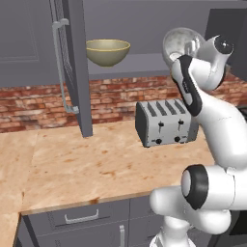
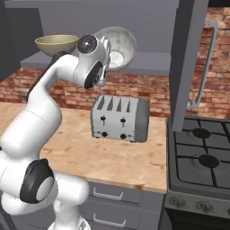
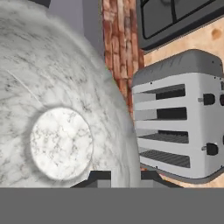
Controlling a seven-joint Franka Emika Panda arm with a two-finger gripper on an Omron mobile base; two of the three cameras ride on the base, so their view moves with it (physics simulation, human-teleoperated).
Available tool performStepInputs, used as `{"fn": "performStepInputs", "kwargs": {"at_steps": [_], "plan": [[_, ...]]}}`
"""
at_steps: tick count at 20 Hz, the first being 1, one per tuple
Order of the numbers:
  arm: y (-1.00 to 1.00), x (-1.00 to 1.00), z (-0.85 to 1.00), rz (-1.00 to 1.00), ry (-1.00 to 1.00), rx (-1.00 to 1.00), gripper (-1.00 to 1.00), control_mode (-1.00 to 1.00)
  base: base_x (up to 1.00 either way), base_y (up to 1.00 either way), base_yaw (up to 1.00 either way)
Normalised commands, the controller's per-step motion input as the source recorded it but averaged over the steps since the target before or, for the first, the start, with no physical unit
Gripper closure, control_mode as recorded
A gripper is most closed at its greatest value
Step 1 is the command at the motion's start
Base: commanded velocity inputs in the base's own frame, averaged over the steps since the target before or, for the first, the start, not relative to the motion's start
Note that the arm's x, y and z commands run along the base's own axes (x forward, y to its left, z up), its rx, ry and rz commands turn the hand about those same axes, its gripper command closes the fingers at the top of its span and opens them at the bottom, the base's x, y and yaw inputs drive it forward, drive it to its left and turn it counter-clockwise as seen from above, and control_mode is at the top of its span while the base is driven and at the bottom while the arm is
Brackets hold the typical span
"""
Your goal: Open the cabinet. Pick the bowls from the counter and place them in the cabinet. Then close the cabinet.
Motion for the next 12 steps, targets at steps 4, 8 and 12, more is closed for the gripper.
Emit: {"fn": "performStepInputs", "kwargs": {"at_steps": [4,8,12], "plan": [[0.00,0.65,0.00,0.00,0.09,0.04,1.00,-1.00,0.00,0.00,0.00],[0.00,0.50,0.08,0.00,0.05,0.05,1.00,-1.00,0.00,0.00,0.00],[0.00,0.39,0.01,0.00,0.00,0.05,1.00,-1.00,0.00,0.00,0.00]]}}
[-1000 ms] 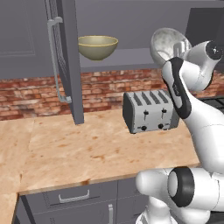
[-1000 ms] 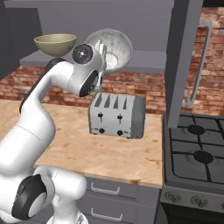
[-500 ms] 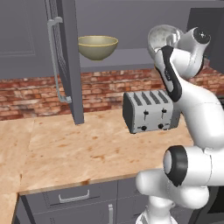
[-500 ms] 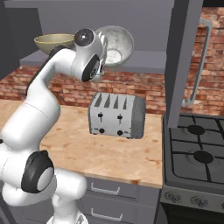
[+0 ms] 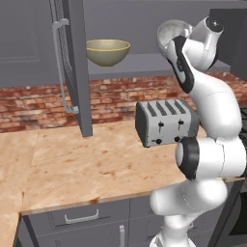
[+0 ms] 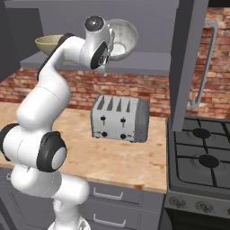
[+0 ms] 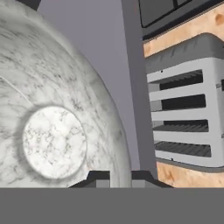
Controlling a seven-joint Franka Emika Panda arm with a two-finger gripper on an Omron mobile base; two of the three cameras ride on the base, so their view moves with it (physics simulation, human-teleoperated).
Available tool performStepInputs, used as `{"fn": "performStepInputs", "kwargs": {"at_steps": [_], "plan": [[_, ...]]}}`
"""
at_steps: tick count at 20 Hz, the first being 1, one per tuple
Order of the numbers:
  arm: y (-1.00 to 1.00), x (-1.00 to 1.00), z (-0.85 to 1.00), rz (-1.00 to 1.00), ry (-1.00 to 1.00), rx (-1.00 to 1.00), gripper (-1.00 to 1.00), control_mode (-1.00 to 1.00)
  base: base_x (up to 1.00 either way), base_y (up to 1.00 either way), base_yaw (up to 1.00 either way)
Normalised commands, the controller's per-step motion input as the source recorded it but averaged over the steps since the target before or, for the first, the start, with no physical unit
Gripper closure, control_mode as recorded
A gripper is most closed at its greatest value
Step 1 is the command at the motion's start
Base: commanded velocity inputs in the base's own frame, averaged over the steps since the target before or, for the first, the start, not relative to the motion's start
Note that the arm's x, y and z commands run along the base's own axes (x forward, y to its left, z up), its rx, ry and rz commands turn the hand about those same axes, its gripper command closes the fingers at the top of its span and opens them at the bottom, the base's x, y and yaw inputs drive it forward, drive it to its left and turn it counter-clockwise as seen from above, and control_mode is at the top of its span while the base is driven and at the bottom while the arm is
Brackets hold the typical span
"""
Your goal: Open the cabinet. Pick the bowls from the counter and place them in the cabinet. Then close the cabinet.
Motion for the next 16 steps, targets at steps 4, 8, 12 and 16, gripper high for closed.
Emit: {"fn": "performStepInputs", "kwargs": {"at_steps": [4,8,12,16], "plan": [[0.00,0.28,0.00,0.00,0.00,0.05,1.00,-1.00,0.00,0.00,0.00],[0.00,0.19,0.00,0.00,0.00,0.03,1.00,-1.00,0.00,0.00,0.00],[0.00,0.05,0.00,0.00,-0.03,0.00,1.00,-1.00,0.00,0.00,0.00],[0.00,0.01,0.00,0.00,-0.03,0.00,1.00,-1.00,0.00,0.00,0.00]]}}
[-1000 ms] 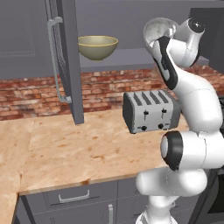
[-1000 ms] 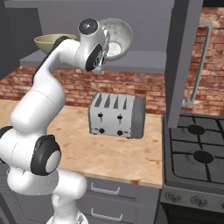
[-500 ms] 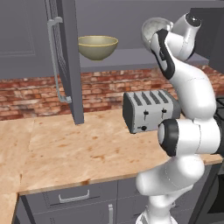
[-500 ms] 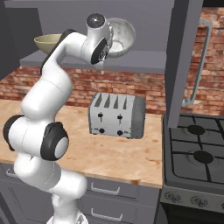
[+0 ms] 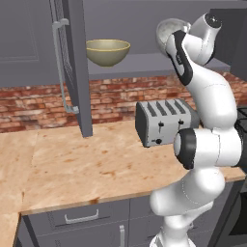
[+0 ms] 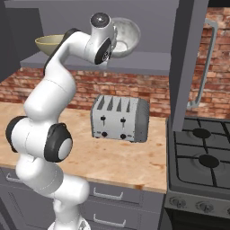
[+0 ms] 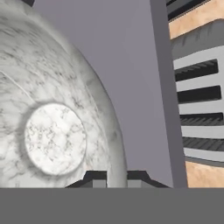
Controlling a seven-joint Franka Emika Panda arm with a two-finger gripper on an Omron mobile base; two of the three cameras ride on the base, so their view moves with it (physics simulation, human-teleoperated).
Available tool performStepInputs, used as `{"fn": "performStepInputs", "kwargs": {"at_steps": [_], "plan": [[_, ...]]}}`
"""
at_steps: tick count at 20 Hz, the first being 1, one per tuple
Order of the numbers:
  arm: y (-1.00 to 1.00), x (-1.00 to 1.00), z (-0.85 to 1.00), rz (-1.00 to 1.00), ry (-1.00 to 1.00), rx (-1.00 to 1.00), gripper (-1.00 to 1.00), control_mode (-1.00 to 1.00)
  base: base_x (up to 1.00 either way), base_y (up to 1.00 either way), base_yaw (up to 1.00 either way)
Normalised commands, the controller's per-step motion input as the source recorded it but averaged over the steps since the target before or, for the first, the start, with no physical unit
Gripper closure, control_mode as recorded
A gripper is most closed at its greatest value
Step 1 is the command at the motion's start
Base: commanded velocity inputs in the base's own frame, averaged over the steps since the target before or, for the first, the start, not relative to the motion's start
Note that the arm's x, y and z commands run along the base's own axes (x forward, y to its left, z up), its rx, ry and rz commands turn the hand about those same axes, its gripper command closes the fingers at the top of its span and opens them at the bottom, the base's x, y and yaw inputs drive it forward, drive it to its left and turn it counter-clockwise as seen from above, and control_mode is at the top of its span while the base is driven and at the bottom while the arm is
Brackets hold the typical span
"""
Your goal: Open the cabinet. Pick the bowls from the counter and place them in the cabinet. Then close the cabinet.
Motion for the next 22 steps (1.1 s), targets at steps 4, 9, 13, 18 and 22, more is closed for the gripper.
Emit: {"fn": "performStepInputs", "kwargs": {"at_steps": [4,9,13,18,22], "plan": [[0.00,0.00,0.00,0.00,-0.05,0.00,-1.00,-1.00,0.00,0.00,0.00],[0.00,0.00,0.00,0.00,-0.16,0.00,-1.00,-1.00,0.00,0.00,0.00],[0.00,-0.01,0.00,0.00,-0.25,0.00,-1.00,-1.00,0.00,0.00,0.00],[0.00,-0.12,0.00,0.00,-0.20,0.00,-1.00,-1.00,0.00,0.00,0.00],[-0.01,-0.42,0.03,0.00,-0.14,0.00,-1.00,-1.00,0.00,0.00,0.00]]}}
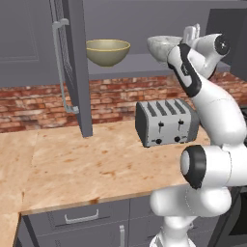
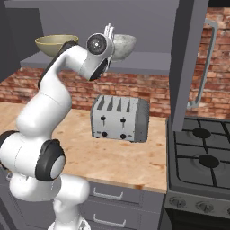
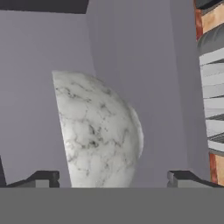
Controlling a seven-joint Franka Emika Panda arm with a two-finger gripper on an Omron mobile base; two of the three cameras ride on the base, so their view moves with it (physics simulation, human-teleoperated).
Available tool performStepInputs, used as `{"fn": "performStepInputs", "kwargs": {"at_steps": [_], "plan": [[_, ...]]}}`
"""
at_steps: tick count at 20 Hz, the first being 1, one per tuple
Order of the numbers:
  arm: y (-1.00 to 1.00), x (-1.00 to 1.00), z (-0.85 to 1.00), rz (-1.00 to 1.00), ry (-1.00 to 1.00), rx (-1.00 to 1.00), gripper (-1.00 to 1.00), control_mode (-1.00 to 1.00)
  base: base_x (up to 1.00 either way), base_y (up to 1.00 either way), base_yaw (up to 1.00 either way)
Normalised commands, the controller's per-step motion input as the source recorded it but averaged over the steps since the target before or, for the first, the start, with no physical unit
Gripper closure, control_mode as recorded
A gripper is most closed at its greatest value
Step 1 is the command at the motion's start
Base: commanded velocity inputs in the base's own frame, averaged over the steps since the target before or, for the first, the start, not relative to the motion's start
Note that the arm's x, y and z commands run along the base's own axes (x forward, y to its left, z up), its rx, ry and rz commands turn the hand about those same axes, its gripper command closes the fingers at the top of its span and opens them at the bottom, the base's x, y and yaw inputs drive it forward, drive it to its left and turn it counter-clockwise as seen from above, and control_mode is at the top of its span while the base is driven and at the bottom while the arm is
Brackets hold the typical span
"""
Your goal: Open the cabinet. Pick the bowls from the counter and place them in the cabinet. Then close the cabinet.
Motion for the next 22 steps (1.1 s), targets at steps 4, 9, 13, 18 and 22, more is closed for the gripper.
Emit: {"fn": "performStepInputs", "kwargs": {"at_steps": [4,9,13,18,22], "plan": [[0.00,-0.56,0.03,0.00,-0.02,0.00,-1.00,-1.00,0.00,0.00,0.00],[0.00,-0.55,0.09,0.00,0.00,0.00,-1.00,-1.00,0.00,0.00,0.00],[0.00,-0.79,0.17,0.00,0.00,-0.02,-1.00,-1.00,0.00,0.00,0.00],[0.00,-0.82,0.15,0.00,0.00,-0.03,-1.00,-1.00,0.00,0.00,0.00],[0.00,-0.76,0.07,0.00,0.00,-0.04,-1.00,-1.00,0.00,0.00,0.00]]}}
